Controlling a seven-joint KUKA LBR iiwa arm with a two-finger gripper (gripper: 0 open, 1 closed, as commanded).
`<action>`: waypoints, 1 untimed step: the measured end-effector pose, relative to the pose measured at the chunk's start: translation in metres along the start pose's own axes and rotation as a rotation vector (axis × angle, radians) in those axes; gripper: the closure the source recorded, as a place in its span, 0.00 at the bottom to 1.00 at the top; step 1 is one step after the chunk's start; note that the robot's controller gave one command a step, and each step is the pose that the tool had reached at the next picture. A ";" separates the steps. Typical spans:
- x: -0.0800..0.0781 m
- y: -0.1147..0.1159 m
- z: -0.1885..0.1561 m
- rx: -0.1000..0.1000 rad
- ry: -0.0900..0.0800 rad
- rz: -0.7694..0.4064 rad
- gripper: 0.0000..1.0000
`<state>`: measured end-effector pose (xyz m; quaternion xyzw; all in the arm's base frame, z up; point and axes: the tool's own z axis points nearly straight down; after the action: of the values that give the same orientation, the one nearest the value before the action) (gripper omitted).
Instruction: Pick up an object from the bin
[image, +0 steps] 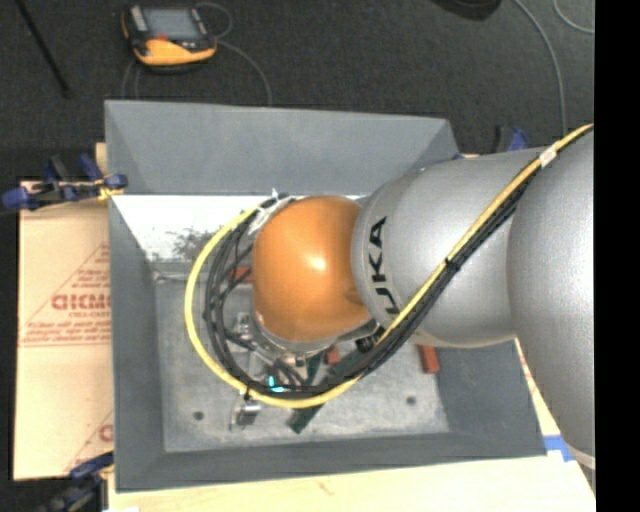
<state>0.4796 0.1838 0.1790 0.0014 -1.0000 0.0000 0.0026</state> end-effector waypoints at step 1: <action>-0.002 -0.001 -0.003 -0.001 -0.007 0.003 0.00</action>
Offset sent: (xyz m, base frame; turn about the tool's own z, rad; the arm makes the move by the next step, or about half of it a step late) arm 0.0298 -0.0531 -0.1090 0.0656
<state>0.4816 0.1832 0.1821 0.0000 -1.0000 -0.0007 -0.0007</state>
